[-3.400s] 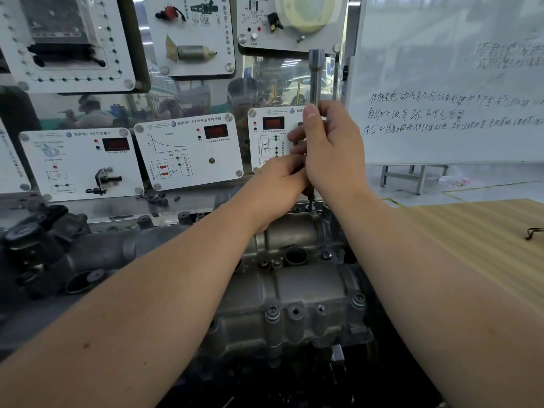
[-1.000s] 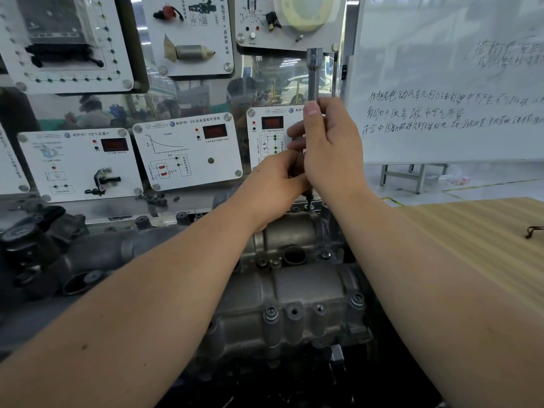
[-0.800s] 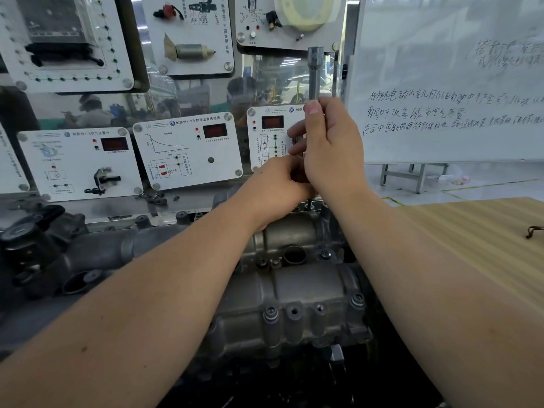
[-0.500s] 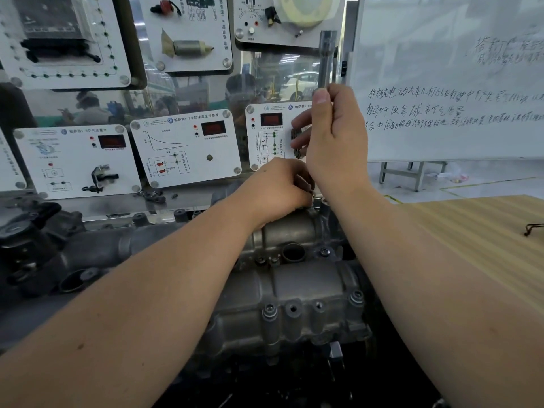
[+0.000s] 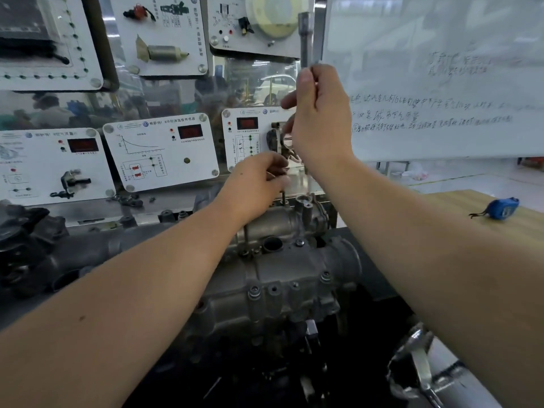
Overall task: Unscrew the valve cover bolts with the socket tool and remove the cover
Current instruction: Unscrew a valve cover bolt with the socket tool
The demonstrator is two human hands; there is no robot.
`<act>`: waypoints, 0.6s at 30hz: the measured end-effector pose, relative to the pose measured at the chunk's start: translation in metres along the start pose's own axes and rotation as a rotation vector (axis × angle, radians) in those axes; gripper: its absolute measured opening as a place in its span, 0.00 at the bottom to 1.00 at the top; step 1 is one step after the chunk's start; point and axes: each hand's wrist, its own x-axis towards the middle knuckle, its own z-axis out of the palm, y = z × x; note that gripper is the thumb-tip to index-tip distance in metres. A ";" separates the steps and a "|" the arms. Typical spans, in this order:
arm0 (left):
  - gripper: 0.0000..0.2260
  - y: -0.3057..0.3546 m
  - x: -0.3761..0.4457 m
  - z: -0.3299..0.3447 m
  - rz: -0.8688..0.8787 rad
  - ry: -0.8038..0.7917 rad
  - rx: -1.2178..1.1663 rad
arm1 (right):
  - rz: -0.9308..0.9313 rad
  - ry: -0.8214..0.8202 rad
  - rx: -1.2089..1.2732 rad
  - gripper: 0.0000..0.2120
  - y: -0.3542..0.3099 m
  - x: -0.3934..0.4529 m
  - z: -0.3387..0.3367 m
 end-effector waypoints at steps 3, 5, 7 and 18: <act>0.12 0.017 0.001 -0.006 -0.007 0.069 -0.008 | 0.023 -0.004 -0.042 0.10 -0.016 0.000 -0.024; 0.12 0.034 0.005 -0.013 0.021 0.084 0.002 | 0.025 -0.014 -0.057 0.10 -0.023 -0.004 -0.040; 0.10 0.057 0.008 -0.018 0.067 0.077 0.001 | 0.038 -0.013 -0.097 0.11 -0.028 -0.011 -0.057; 0.05 0.204 -0.058 0.072 -0.020 -0.042 -0.436 | 0.312 -0.138 -0.572 0.10 -0.052 -0.059 -0.232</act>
